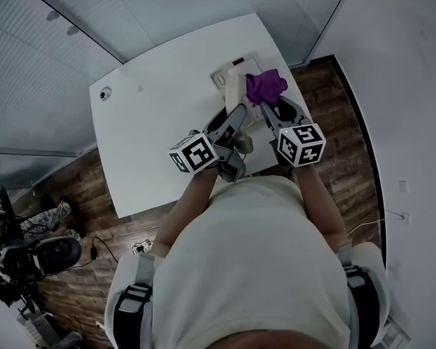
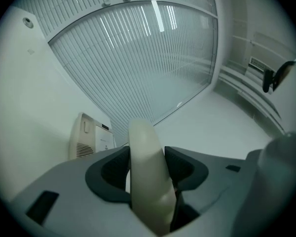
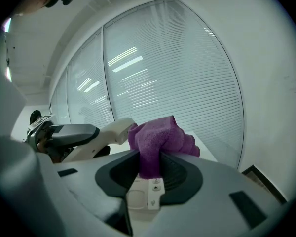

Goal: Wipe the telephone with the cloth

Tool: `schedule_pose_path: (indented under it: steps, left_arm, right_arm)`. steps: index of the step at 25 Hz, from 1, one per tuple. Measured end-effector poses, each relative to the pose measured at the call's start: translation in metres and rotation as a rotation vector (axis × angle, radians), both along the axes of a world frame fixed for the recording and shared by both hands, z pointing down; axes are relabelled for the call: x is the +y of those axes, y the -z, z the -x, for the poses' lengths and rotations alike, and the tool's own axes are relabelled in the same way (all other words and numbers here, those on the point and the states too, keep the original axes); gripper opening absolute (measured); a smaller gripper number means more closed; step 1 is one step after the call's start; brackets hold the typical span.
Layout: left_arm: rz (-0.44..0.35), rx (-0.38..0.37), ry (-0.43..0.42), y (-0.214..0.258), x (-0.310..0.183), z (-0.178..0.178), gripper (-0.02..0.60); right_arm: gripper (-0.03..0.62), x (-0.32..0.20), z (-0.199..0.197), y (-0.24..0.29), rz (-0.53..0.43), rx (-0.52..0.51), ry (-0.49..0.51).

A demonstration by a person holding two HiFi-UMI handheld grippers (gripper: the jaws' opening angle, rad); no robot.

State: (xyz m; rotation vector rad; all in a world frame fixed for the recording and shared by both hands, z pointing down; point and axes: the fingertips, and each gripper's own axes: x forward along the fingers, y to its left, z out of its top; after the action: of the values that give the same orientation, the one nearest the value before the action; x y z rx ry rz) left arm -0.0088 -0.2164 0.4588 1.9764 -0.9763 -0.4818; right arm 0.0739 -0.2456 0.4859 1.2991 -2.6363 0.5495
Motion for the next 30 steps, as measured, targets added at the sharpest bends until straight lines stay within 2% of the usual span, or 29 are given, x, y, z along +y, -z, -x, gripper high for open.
schedule_pose_path:
  steps: [7,12,20,23,27,30]
  left_arm:
    - [-0.030,0.118,-0.025,0.008,0.007,0.006,0.232]
    - [-0.062,0.133,-0.043,0.012,0.010,0.008,0.230]
    - [-0.061,0.153,-0.036,0.016,0.012,0.010,0.230]
    - [-0.024,0.187,-0.029,0.012,0.013,0.011,0.230]
    - [-0.061,0.165,-0.032,0.016,0.010,0.015,0.230]
    - [-0.049,0.195,-0.022,0.016,0.010,0.017,0.230]
  right_arm:
    - [0.127,0.005,0.019,0.019,-0.044,-0.033,0.077]
    - [0.127,0.012,0.029,0.030,-0.068,-0.051,0.130]
    - [0.127,0.025,0.038,0.038,-0.084,-0.069,0.180]
    - [0.127,0.029,0.042,0.037,-0.083,-0.071,0.199]
    - [0.127,0.037,0.048,0.036,-0.083,-0.078,0.237]
    - [0.127,0.044,0.052,0.035,-0.084,-0.087,0.277]
